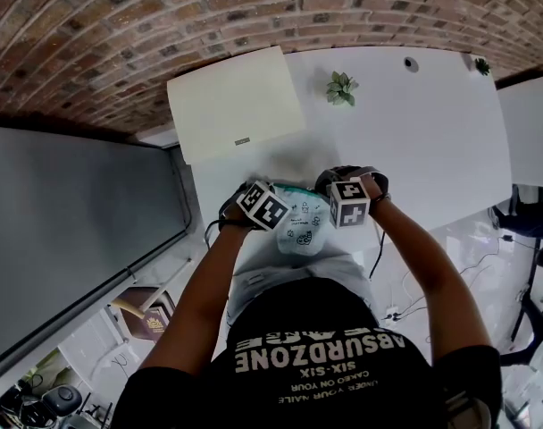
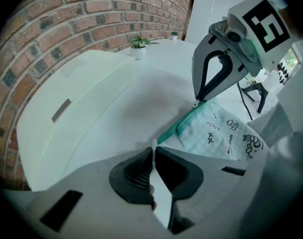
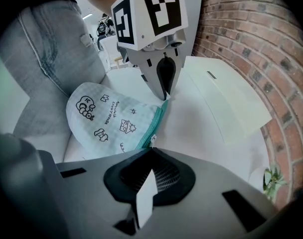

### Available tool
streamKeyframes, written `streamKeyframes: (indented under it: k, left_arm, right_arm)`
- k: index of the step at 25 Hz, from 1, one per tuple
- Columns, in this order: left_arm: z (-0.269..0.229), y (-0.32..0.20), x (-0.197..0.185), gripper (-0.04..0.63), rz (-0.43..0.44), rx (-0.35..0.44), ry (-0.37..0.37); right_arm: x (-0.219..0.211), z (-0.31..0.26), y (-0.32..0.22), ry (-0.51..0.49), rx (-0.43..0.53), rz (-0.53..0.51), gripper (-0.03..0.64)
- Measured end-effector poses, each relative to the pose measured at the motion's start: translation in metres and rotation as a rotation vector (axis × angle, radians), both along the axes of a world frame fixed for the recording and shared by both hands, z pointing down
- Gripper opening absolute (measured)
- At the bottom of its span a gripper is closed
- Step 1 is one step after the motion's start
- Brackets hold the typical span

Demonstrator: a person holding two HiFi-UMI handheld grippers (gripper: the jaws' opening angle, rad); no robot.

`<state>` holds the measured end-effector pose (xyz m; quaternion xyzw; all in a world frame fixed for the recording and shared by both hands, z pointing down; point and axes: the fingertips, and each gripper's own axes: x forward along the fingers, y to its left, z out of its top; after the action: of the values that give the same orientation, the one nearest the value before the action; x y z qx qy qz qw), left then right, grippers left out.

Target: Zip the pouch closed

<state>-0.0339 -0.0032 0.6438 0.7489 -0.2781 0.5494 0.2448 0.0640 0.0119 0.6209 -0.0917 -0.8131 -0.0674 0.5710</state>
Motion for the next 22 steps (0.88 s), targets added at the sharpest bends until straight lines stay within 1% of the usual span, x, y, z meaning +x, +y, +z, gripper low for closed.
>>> streamKeyframes:
  k: [15, 19, 22]
  left_arm:
    - [-0.0011, 0.0003, 0.0001, 0.023, -0.003, -0.001, -0.002]
    - [-0.0008, 0.0, 0.0001, 0.023, -0.002, -0.001, -0.001]
    - [-0.0009, 0.0, -0.0004, 0.023, -0.001, 0.003, -0.002]
  right_arm:
    - [-0.0001, -0.0034, 0.0026, -0.018, -0.004, 0.026, -0.003]
    - [0.0046, 0.0, 0.001, 0.003, 0.012, 0.031, -0.003]
    - [0.0082, 0.0015, 0.0016, 0.002, 0.006, 0.056, -0.003]
